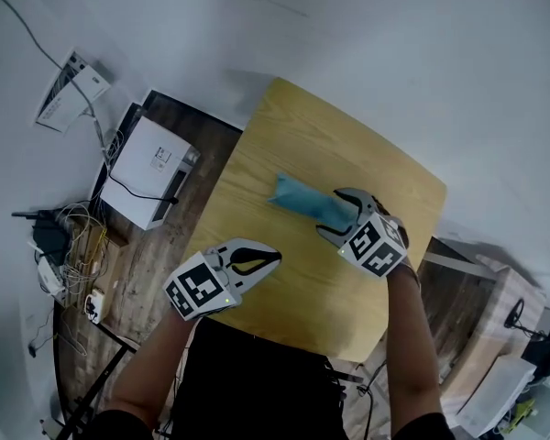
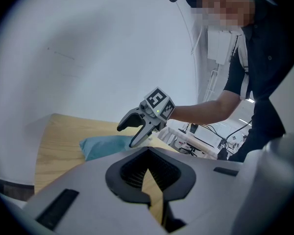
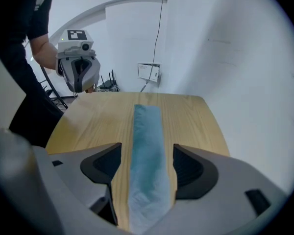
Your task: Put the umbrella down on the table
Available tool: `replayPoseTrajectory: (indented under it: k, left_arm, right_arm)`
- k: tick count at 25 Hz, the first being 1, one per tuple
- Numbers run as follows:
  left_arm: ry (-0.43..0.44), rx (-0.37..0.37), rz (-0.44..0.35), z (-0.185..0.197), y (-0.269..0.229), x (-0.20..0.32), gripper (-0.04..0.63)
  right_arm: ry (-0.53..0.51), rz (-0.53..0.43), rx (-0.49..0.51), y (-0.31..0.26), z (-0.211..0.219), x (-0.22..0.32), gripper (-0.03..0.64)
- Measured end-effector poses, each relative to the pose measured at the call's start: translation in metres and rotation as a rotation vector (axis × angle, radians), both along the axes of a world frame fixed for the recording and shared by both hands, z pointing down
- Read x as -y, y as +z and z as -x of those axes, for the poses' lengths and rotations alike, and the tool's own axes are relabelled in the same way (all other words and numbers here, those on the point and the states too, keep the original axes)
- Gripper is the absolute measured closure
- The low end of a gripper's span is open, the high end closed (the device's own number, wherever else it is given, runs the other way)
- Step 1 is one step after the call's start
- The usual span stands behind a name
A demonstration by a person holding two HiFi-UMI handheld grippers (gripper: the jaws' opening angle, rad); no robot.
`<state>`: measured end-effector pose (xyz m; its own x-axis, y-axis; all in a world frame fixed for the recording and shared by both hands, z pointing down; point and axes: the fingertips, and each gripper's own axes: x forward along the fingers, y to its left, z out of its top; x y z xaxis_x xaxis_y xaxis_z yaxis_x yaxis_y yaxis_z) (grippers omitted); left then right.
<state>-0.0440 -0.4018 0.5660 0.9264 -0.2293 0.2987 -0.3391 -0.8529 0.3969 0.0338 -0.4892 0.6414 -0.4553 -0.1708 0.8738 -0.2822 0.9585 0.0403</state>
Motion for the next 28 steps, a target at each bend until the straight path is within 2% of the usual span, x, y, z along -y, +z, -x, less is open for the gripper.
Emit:
replayPoseTrajectory:
  k: [4,9,10,13,15,17,20,24,26,28]
  left_arm:
    - [0.023,0.005,-0.025,0.002,-0.012,-0.009,0.588]
    - [0.042,-0.008,-0.06,0.011,-0.035,-0.024,0.588]
    - [0.044,-0.018,-0.062,0.014,-0.041,-0.027,0.588]
    - [0.048,-0.055,-0.069,0.022,-0.064,-0.037,0.588]
    - [0.055,-0.065,-0.093,0.028,-0.079,-0.043,0.588]
    - [0.067,-0.074,-0.124,0.034,-0.093,-0.05,0.588]
    - [0.091,-0.101,-0.171,0.037,-0.116,-0.061,0.588]
    - [0.125,-0.158,-0.21,0.031,-0.139,-0.075,0.588]
    - [0.151,-0.169,-0.212,0.024,-0.142,-0.085,0.588]
    - [0.177,-0.164,-0.208,0.014,-0.141,-0.096,0.588]
  right_arm:
    - [0.029,-0.02,0.073,-0.036,0.011,-0.004,0.302]
    - [0.077,-0.046,0.229,-0.087,0.036,-0.017,0.306]
    - [0.083,-0.053,0.262,-0.099,0.041,-0.022,0.328]
    - [0.113,-0.101,0.373,-0.137,0.05,-0.038,0.477]
    - [0.129,-0.142,0.437,-0.163,0.056,-0.049,0.54]
    - [0.13,-0.177,0.496,-0.189,0.063,-0.063,0.574]
    - [0.127,-0.204,0.631,-0.23,0.074,-0.091,0.593]
    - [0.182,-0.224,0.881,-0.278,0.064,-0.134,0.597]
    - [0.213,-0.26,0.942,-0.29,0.052,-0.158,0.597]
    - [0.243,-0.311,0.962,-0.297,0.037,-0.18,0.597]
